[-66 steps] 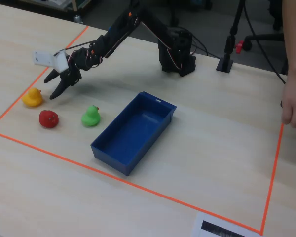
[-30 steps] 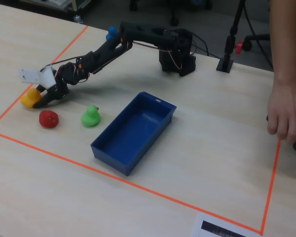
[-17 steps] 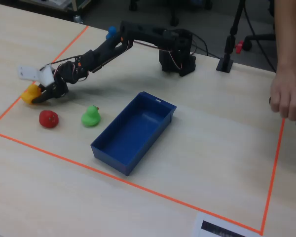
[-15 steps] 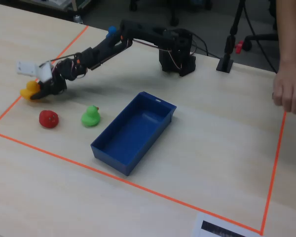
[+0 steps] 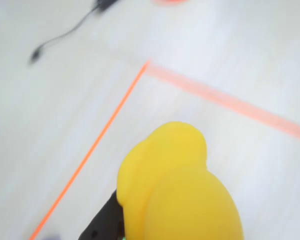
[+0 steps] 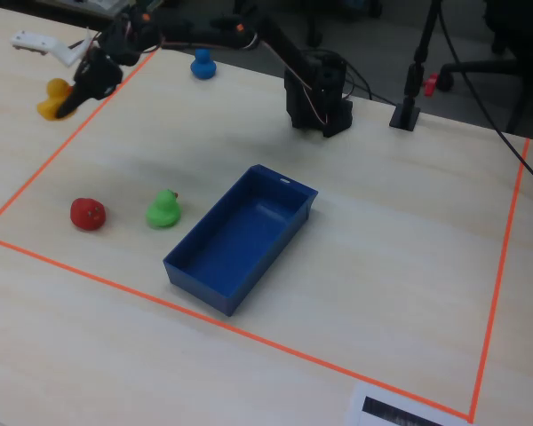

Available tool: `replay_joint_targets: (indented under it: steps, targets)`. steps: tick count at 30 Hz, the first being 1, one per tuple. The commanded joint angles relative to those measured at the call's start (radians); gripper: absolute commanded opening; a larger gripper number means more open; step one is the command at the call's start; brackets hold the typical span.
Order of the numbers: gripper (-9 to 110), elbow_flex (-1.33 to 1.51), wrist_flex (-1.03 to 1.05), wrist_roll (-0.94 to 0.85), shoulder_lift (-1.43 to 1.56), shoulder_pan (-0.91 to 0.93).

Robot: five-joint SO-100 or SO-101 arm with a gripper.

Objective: Grasp yellow duck and put it into box.

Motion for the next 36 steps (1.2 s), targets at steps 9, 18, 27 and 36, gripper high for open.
replay_joint_targets:
  steps: [9, 18, 27, 36]
  targets:
    - [0, 0.488, 0.443, -0.107, 0.634, -0.545]
    - [0, 0.637, 0.492, -0.072, 0.666, -0.815]
    - [0, 0.347, 0.508, -0.035, 0.256, -0.816]
    - [8, -0.110, 0.509, -0.104, -0.216, -0.687]
